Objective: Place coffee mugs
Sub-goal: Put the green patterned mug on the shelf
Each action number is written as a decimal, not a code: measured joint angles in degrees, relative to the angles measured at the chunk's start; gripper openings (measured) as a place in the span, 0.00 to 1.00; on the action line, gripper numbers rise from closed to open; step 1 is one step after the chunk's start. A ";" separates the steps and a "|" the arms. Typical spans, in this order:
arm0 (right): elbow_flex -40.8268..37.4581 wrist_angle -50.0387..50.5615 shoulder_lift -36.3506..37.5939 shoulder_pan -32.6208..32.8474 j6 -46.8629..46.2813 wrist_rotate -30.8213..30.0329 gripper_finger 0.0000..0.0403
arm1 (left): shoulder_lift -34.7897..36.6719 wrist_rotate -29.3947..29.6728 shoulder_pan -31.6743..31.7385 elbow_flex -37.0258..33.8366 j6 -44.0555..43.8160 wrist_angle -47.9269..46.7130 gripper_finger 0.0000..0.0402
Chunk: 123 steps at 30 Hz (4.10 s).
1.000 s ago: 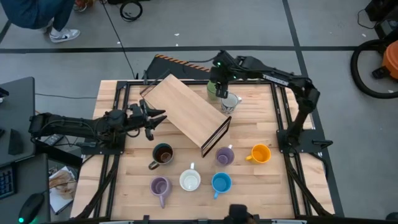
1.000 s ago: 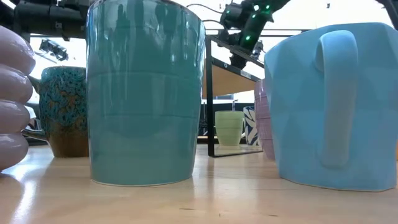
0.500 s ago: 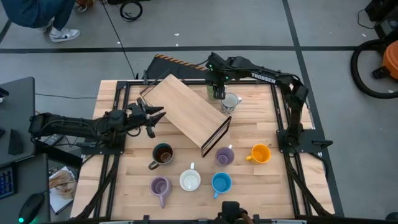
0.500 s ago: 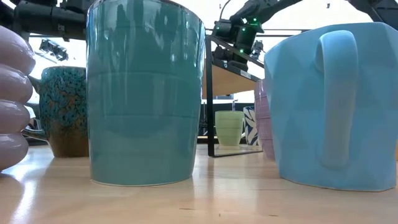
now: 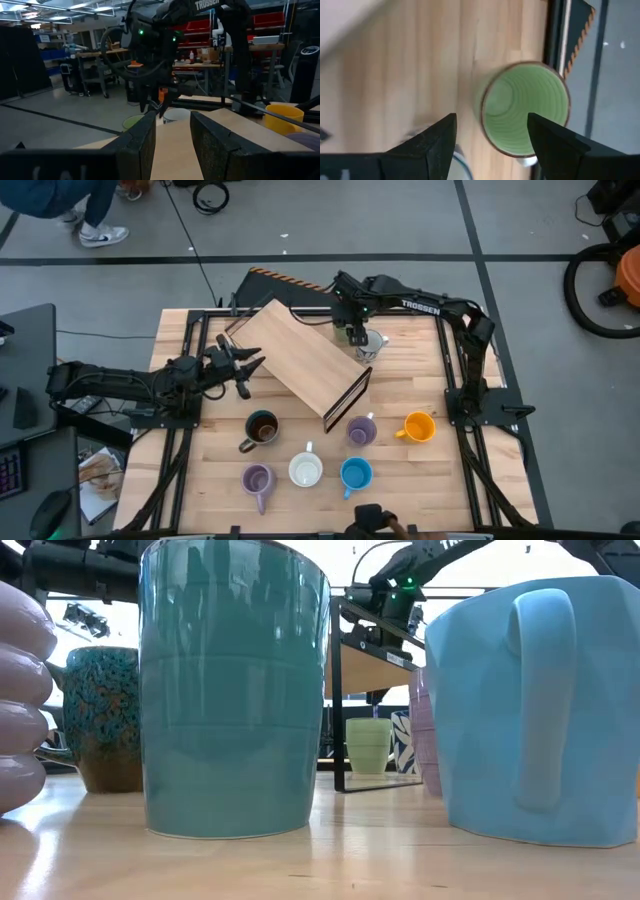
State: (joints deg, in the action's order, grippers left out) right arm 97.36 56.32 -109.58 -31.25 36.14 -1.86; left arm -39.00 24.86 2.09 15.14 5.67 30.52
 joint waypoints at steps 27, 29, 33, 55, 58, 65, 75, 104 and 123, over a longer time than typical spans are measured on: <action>-9.09 -7.87 0.07 -0.98 7.55 -1.30 0.49 | 0.00 -0.07 -0.02 0.00 -5.07 -0.40 0.32; -9.14 -7.92 0.07 -1.19 7.55 -1.30 0.47 | 0.00 -0.07 -0.02 0.00 -5.07 -0.41 0.32; -9.15 -8.11 0.07 -1.99 7.56 -1.32 0.42 | 0.00 -0.07 -0.04 0.00 -5.29 -0.71 0.32; -9.15 -7.50 0.01 -2.64 11.23 -1.02 0.10 | 0.00 -0.07 -0.07 0.00 -6.54 -1.74 0.32; -9.15 -7.66 -0.04 -2.57 11.43 -1.02 0.08 | 0.00 -0.07 -0.07 0.00 -6.54 -1.74 0.32; -9.13 -7.40 -0.04 -1.50 11.50 -2.49 0.07 | 0.00 -0.07 -0.07 0.00 -6.51 -1.74 0.32; -4.71 -1.73 0.17 0.07 10.54 -5.08 0.07 | 0.00 -0.07 -0.07 0.00 -6.51 -2.07 0.32; 16.41 13.20 0.26 10.38 8.59 -16.47 0.07 | 0.00 -0.07 -0.07 0.00 -6.58 -3.01 0.32; 30.82 33.85 0.28 22.91 1.20 -6.86 0.07 | 0.01 -0.07 -0.06 0.02 -6.60 -3.21 0.32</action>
State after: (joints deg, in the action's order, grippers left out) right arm 128.18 90.17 -109.30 -8.34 37.34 -8.72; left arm -38.99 24.80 2.03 15.15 -0.93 27.31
